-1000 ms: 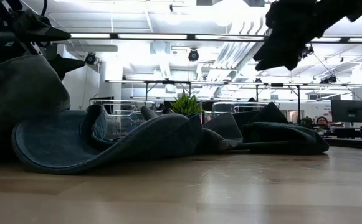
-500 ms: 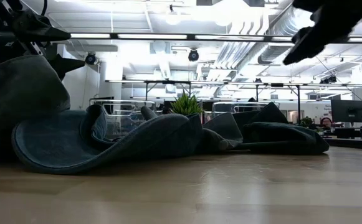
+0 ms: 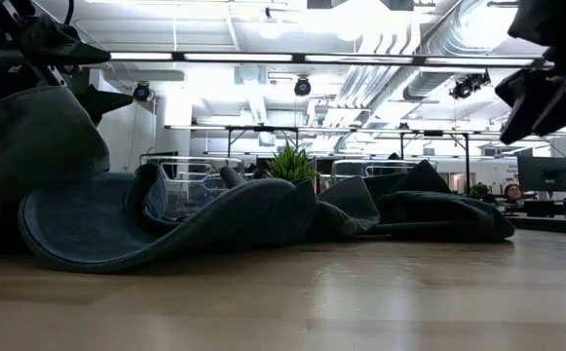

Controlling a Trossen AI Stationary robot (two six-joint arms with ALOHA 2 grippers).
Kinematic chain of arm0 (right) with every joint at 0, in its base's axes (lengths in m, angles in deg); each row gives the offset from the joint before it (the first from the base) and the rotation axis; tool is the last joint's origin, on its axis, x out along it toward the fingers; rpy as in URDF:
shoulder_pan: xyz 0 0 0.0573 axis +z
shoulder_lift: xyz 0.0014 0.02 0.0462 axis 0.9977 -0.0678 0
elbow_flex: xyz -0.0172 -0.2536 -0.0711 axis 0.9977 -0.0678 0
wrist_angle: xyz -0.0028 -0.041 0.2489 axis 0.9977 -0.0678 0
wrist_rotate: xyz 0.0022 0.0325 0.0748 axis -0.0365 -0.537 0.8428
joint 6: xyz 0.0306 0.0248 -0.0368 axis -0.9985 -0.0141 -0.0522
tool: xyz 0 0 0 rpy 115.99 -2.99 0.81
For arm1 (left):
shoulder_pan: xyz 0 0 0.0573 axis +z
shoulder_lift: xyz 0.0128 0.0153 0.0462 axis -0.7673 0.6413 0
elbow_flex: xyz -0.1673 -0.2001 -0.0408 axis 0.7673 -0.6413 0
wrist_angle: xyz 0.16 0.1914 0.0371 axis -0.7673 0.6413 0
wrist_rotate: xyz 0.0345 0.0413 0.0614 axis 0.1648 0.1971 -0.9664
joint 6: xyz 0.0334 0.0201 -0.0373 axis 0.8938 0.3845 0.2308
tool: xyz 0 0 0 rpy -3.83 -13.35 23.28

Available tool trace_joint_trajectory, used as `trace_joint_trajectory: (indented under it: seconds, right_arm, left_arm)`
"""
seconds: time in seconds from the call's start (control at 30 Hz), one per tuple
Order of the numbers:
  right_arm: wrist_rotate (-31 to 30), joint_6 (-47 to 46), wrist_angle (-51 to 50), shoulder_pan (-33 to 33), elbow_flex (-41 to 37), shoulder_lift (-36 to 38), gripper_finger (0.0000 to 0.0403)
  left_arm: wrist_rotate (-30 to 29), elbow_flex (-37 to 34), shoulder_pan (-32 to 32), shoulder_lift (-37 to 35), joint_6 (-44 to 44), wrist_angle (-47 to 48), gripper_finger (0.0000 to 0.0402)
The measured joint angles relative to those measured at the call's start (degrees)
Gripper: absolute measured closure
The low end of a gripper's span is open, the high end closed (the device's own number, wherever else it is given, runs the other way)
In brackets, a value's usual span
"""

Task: Pick & Place hat
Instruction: Put the right blue cap into the right transparent bin

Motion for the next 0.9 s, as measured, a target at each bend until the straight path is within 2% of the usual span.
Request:
trace_joint_trajectory:
  seconds: [0.53, 0.9]
  right_arm:
    - [-7.00, 8.33, 10.84, -3.51, -0.01, -20.49, 0.0185]
    - [-10.40, 12.40, 14.42, -3.76, -0.01, -26.83, 0.0185]
  left_arm:
    - [0.00, 0.00, -0.02, 0.01, 0.01, 0.01, 0.0135]
    - [0.00, -0.01, -0.01, -0.01, 0.01, 0.00, 0.0135]
